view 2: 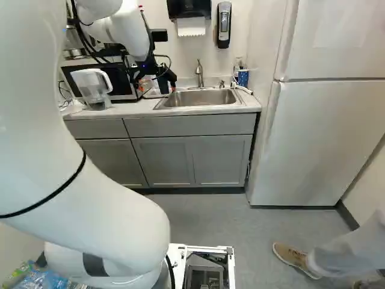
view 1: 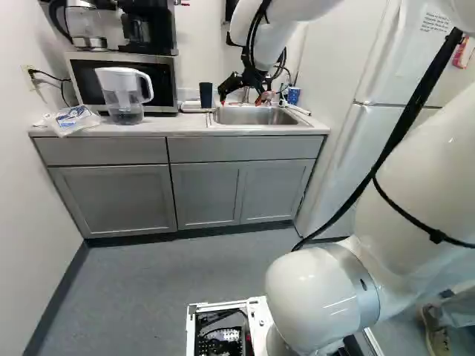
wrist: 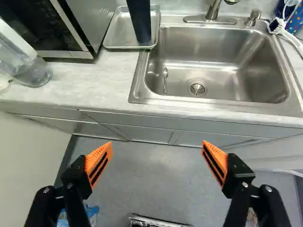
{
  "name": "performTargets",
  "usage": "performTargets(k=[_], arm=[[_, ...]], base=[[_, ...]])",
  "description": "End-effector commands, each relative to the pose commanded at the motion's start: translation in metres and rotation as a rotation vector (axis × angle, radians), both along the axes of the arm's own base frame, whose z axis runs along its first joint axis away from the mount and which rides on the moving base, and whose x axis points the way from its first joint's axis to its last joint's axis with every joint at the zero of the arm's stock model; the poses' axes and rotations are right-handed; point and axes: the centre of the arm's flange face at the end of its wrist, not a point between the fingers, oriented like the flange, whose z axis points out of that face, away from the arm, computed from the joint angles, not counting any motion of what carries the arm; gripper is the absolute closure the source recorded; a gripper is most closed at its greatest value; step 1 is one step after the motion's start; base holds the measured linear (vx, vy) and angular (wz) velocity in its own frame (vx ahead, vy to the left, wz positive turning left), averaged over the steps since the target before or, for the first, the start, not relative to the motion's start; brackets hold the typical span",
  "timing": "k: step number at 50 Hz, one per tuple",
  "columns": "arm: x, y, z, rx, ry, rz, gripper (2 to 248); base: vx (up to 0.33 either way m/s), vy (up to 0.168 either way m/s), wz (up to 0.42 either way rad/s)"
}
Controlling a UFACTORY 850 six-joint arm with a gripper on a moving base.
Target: Rinse the cup and place it in the tray
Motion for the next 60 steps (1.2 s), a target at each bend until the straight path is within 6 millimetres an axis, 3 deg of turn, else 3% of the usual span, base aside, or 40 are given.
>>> performTargets(k=[30,60], arm=[[-0.002,-0.003,-0.013,-0.001,-0.019,-0.010,3],[-0.010,-0.011,-0.052,-0.004,-0.076,-0.038,3]], base=[[0.000,0.000,0.000],[0.000,0.000,0.000]])
